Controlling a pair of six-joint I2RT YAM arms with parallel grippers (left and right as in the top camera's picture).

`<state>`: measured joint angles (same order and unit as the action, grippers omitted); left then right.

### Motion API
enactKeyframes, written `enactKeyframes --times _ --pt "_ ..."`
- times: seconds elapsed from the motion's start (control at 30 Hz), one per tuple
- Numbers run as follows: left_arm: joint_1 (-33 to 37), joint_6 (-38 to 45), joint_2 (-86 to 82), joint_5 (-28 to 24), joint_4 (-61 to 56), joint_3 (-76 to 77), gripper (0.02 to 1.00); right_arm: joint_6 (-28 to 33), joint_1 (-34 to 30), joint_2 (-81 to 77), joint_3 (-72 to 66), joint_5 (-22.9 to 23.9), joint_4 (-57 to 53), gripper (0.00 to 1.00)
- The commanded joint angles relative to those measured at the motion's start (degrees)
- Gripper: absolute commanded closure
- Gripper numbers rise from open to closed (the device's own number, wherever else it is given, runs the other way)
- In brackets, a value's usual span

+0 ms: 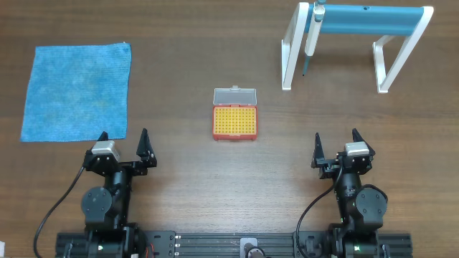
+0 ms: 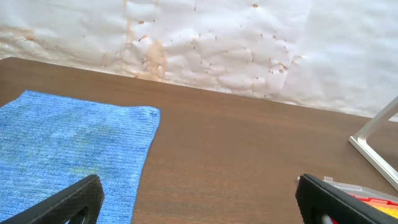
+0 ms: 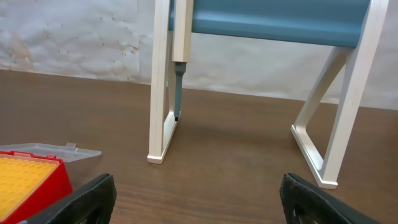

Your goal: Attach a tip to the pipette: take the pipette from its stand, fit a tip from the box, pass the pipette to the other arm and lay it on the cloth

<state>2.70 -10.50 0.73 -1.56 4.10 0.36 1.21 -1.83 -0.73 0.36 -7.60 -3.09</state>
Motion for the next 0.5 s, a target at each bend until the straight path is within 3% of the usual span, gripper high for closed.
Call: enactKeyframes --times 0.03,0.33,0.5 --pt "0.20 0.50 -0.44 -0.24 0.46 -0.04 0.020 0.61 -0.24 0.68 -0.13 0.50 -0.37 0.141" --pt "0.20 0.50 -0.44 -0.24 0.46 -0.04 0.023 0.59 -0.11 -1.70 -0.11 0.22 2.29 0.141" --pt "0.20 0.50 -0.44 -0.24 0.46 -0.04 0.023 0.59 -0.07 -18.23 5.77 -4.90 13.44 0.141"
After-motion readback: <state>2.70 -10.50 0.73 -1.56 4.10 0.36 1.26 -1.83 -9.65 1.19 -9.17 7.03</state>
